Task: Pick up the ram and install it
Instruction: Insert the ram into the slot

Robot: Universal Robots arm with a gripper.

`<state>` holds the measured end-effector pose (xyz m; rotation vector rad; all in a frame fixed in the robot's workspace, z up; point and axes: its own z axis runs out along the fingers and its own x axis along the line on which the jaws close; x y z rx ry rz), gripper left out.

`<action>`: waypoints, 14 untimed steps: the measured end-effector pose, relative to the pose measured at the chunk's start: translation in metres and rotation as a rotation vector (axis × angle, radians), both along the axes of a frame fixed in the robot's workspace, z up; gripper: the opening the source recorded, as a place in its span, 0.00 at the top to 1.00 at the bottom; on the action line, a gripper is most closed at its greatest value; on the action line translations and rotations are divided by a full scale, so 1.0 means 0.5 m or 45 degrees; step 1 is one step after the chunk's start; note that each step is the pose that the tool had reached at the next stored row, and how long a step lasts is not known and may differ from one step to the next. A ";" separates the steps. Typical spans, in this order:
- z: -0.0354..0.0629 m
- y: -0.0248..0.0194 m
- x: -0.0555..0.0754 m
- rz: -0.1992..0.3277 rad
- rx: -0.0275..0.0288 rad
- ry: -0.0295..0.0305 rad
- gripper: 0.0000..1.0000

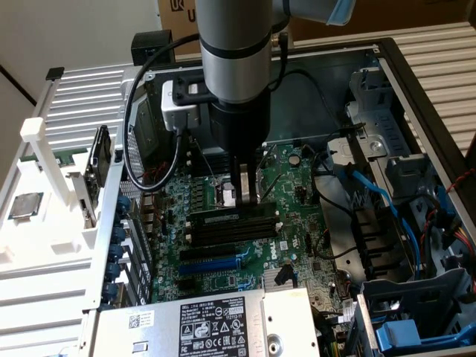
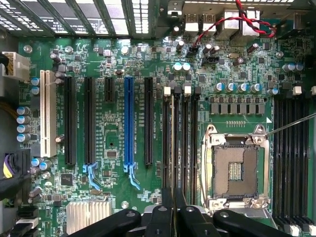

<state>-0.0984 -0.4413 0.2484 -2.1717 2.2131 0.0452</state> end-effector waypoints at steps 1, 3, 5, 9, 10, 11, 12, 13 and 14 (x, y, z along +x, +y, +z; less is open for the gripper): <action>-0.001 0.0000 -0.001 0.000 -0.0001 0.0000 0.87; -0.002 0.0000 -0.001 0.001 -0.0001 0.0000 0.87; -0.008 0.0000 -0.001 0.002 -0.0002 0.0001 0.87; -0.013 0.0000 -0.003 0.005 -0.0003 0.0001 0.87; -0.014 0.0000 -0.003 0.005 -0.0003 0.0001 0.87; -0.014 -0.0001 -0.003 0.006 -0.0002 0.0000 0.87; -0.014 -0.0002 -0.003 0.006 -0.0001 0.0000 0.87; -0.015 -0.0004 -0.003 0.007 -0.0001 0.0000 0.87; -0.015 -0.0006 -0.003 0.007 0.0000 -0.0001 0.87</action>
